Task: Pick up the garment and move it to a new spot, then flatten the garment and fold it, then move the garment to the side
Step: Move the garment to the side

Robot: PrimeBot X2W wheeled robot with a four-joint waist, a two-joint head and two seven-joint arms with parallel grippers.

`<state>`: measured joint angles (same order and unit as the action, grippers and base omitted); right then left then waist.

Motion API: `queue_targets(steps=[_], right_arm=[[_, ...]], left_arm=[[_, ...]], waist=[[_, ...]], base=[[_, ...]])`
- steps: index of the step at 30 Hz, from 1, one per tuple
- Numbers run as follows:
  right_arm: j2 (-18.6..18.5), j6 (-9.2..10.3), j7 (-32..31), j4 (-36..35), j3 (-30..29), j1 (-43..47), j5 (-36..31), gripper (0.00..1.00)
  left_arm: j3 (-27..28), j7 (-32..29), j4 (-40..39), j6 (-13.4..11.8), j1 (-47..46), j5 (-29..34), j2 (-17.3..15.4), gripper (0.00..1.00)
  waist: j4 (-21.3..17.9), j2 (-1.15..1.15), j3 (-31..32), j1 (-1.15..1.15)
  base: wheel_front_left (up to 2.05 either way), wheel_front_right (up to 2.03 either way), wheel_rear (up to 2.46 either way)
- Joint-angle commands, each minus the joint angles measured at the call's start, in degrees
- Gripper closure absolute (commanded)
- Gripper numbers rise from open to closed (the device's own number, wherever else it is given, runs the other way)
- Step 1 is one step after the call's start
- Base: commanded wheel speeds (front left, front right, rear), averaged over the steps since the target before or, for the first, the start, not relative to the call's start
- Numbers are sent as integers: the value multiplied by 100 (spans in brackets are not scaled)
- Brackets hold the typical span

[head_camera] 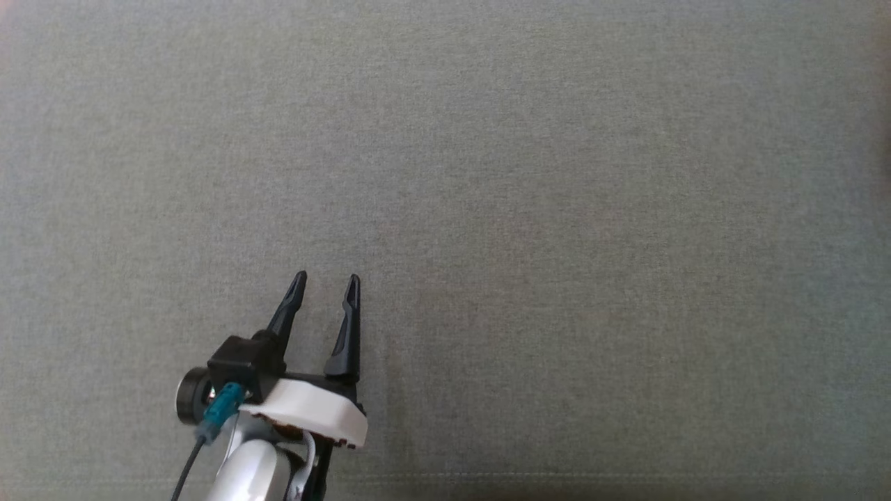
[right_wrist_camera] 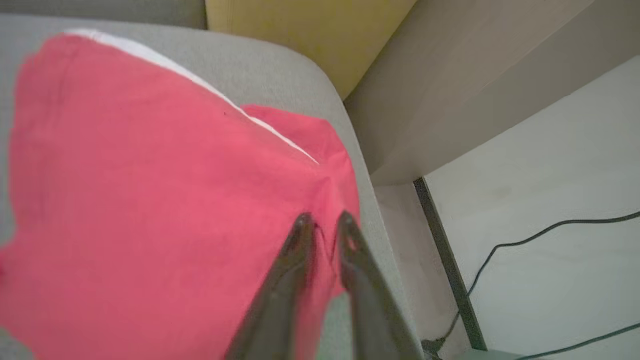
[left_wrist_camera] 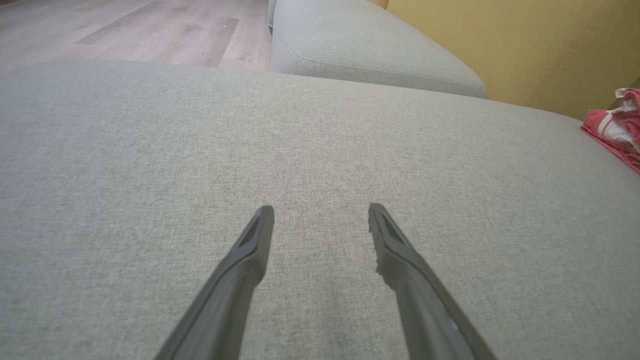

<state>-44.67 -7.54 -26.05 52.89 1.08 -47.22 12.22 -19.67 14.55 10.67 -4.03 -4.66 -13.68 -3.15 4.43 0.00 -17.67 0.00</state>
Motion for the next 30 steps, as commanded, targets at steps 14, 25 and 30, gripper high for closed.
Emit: queue_targets(steps=[14, 25, 30], right_arm=[[444, 5, 1239, 58, 67, 325, -803, 0], [1283, 5, 2140, -2375, -496, 2029, -191, 0], [2079, 5, 2027, -3830, -646, 3262, -228, 0]], left_arm=[[265, 43, -28, 48, 154, -119, -57, 0], [664, 44, -10, -102, 498, -62, -141, 0], [911, 44, 190, -120, 657, -142, -146, 0]], waist=[[-212, 0, 669, 0], [-75, 0, 1494, 0], [-53, 0, 1834, 0]], base=[[0, 0, 0], [0, 0, 0], [0, 0, 0]])
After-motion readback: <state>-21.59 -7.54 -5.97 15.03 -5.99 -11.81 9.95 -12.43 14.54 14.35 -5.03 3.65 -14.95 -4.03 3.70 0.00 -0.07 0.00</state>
